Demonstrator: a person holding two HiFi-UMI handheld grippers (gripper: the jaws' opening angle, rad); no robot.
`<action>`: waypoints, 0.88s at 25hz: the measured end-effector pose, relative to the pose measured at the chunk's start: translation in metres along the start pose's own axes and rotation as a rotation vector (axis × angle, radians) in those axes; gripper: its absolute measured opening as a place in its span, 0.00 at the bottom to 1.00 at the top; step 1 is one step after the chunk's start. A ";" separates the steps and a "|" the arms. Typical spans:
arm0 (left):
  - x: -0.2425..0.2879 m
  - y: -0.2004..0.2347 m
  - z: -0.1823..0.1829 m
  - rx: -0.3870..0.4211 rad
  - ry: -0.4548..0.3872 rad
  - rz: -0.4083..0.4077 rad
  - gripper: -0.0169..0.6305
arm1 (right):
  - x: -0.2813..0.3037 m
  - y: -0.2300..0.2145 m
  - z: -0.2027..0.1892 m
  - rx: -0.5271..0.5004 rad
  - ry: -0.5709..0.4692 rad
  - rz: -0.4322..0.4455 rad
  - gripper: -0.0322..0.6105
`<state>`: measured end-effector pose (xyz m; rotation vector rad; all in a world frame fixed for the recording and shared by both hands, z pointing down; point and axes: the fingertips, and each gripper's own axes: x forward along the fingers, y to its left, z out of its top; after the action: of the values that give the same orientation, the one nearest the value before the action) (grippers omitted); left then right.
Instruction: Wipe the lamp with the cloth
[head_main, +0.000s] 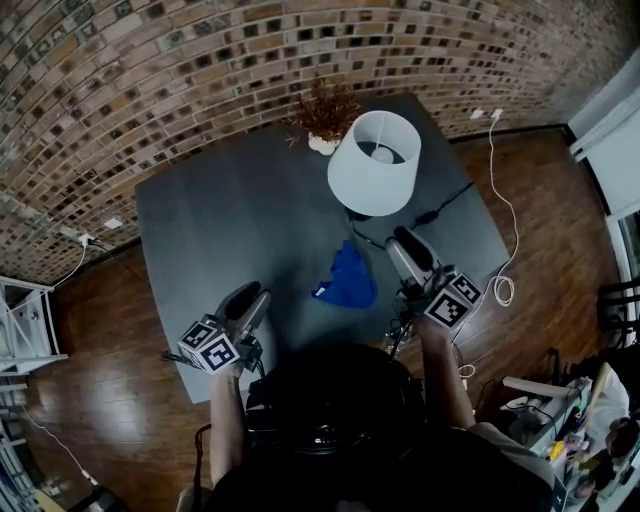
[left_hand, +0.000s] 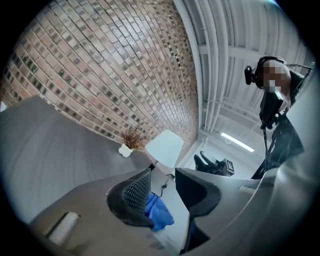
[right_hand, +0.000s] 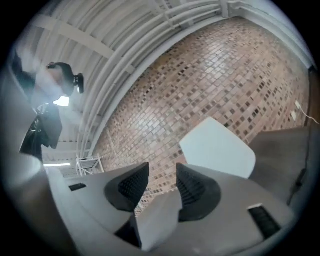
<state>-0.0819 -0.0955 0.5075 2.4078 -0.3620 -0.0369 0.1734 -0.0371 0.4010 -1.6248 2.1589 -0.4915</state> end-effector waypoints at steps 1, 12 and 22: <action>-0.001 0.001 0.000 -0.002 -0.002 0.003 0.24 | 0.002 0.013 0.009 -0.036 -0.017 0.030 0.31; -0.016 0.002 0.000 -0.025 -0.035 0.014 0.24 | 0.012 0.098 0.038 -0.323 -0.004 0.173 0.31; -0.015 0.001 -0.002 -0.037 -0.042 0.010 0.24 | 0.010 0.098 0.031 -0.353 0.035 0.163 0.30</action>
<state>-0.0964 -0.0914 0.5088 2.3714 -0.3898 -0.0888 0.1057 -0.0223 0.3244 -1.5984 2.4875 -0.0930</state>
